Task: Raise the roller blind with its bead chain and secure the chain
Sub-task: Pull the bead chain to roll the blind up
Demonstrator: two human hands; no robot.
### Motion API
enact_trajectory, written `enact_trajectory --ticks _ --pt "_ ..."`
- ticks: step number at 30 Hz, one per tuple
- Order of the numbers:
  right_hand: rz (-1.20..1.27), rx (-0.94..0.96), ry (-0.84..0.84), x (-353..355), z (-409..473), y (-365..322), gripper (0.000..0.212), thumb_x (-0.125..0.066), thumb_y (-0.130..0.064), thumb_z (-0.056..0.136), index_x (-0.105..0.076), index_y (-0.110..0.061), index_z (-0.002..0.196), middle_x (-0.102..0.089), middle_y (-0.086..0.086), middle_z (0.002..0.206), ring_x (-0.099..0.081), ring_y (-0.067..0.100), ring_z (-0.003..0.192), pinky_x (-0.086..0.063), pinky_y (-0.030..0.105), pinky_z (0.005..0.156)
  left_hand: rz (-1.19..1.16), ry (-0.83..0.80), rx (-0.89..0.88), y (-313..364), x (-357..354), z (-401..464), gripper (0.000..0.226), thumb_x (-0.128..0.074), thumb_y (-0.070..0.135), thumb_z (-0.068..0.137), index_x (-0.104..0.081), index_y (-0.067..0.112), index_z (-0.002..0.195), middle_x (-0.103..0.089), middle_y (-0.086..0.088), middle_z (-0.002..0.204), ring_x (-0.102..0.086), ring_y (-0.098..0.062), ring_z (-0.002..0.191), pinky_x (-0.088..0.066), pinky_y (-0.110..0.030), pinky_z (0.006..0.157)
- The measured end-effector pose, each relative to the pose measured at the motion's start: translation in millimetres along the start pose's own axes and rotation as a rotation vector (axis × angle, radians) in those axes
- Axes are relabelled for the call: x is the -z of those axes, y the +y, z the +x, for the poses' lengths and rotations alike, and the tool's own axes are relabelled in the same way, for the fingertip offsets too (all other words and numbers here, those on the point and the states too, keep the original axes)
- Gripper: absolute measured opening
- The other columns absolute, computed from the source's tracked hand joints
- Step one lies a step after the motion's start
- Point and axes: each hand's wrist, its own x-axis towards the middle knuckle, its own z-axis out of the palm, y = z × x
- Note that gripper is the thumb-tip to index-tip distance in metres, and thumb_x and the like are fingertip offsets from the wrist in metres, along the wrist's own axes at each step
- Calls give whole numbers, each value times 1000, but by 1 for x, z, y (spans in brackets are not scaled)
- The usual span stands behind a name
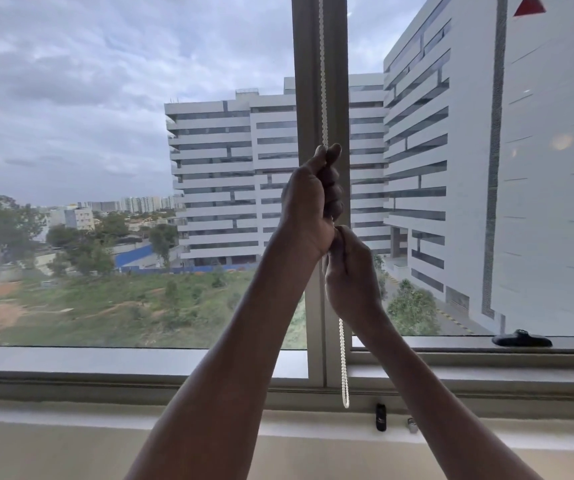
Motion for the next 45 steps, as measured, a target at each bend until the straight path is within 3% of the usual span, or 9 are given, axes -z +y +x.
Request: enact_trajectory --ticks 7,12,17,24,28,31,38,41,45 --pt "261 -145 -106 10 -7 9 32 -41 -11 99 -43 -4 68 -38 -4 51 -30 8 45 -26 22 42 -5 -4 -113 -16 5 -9 32 -45 28 103 -55 24 73 -30 13 41 -18 -1 32 -14 -15 29" --pt "473 -273 -178 21 -4 22 36 -40 -15 99 -54 -15 65 -51 -11 55 -44 7 52 -36 23 54 -28 7 -141 -43 20 -18 31 -48 25 102 -57 21 73 -28 13 41 -18 -1 31 -18 -16 29" --pt "478 -357 -121 29 34 2 37 -40 -15 102 -70 -17 80 -66 -1 67 -60 13 66 -49 27 61 50 58 -133 -71 36 -28 36 -48 27 102 -60 24 67 -35 13 46 -27 0 39 -24 -16 36" --pt "629 -499 -400 29 83 -44 34 -32 -19 105 -61 -1 108 -71 10 74 -65 23 69 -48 32 62 131 83 -147 -84 41 -41 41 -46 24 103 -51 22 62 -31 10 46 -22 -2 37 -18 -17 36" --pt "794 -604 -358 24 87 -47 37 -36 -25 105 -62 0 110 -50 1 59 -39 12 47 -34 25 47 127 99 -155 -80 40 -43 41 -46 22 103 -49 20 62 -30 8 48 -23 0 39 -21 -15 37" --pt "804 -551 -243 17 85 -45 32 -35 -21 105 -62 -5 98 -29 -6 48 -19 7 38 -20 18 38 194 92 -212 -81 41 -43 44 -45 21 103 -43 20 59 -27 -1 53 -22 -2 42 -21 -15 40" --pt "402 -221 -61 7 77 -53 32 -36 -12 104 -53 -13 77 -31 1 51 -25 12 40 -19 23 40 300 -25 -172 -84 57 -25 42 -36 26 106 -51 17 67 -43 13 48 -33 0 43 -28 -15 43" --pt "394 -155 -45 10 74 -53 34 -35 -8 104 -51 -13 74 -30 3 54 -24 13 45 -19 28 42 403 -41 -44 -76 71 -15 51 -27 45 104 -66 16 90 -67 6 68 -56 -7 61 -42 -24 61" --pt "413 -130 -13 12 70 -52 33 -36 -8 104 -51 -10 74 -32 0 51 -27 9 41 -19 25 41 259 -88 5 -43 67 1 61 -22 50 103 -62 5 111 -70 -11 94 -64 -20 89 -50 -35 85"
